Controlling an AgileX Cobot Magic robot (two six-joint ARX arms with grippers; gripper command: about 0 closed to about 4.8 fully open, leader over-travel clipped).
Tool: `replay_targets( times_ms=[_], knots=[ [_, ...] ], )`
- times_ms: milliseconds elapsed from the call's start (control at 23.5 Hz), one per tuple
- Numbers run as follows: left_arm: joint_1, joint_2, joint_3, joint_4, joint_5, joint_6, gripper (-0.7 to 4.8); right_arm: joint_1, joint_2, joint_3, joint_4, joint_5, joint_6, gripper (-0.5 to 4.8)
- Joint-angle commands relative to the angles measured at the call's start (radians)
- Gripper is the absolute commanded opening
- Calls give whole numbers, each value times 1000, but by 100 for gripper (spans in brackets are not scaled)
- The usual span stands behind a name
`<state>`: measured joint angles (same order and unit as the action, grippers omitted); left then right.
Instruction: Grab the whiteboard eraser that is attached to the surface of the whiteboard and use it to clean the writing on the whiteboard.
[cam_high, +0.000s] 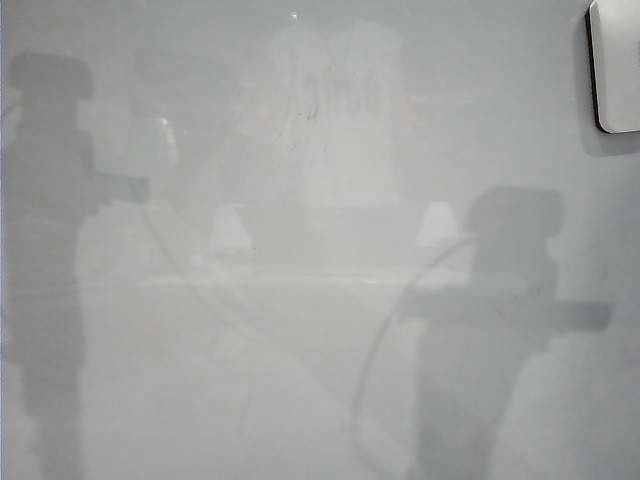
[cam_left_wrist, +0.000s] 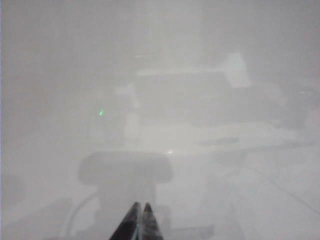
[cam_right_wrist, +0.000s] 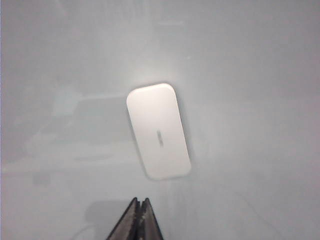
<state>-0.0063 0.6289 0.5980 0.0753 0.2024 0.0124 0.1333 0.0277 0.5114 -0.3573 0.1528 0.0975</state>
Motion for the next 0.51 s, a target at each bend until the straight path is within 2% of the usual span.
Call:
replay_targets(
  times_ms=[43,340,510],
  knots=[
    [0,-2,-46,45,-26,-13,-5,0,-16,-26,-14,-18,3,-6],
    [-1,-94,-131,13,5,-55,-5,0,-26,-80,-38,-64,3,-6],
    [0,-293,-148,-159,-3,-53,-6,0,-27,-97,-74,-69,3,-6]
  ],
)
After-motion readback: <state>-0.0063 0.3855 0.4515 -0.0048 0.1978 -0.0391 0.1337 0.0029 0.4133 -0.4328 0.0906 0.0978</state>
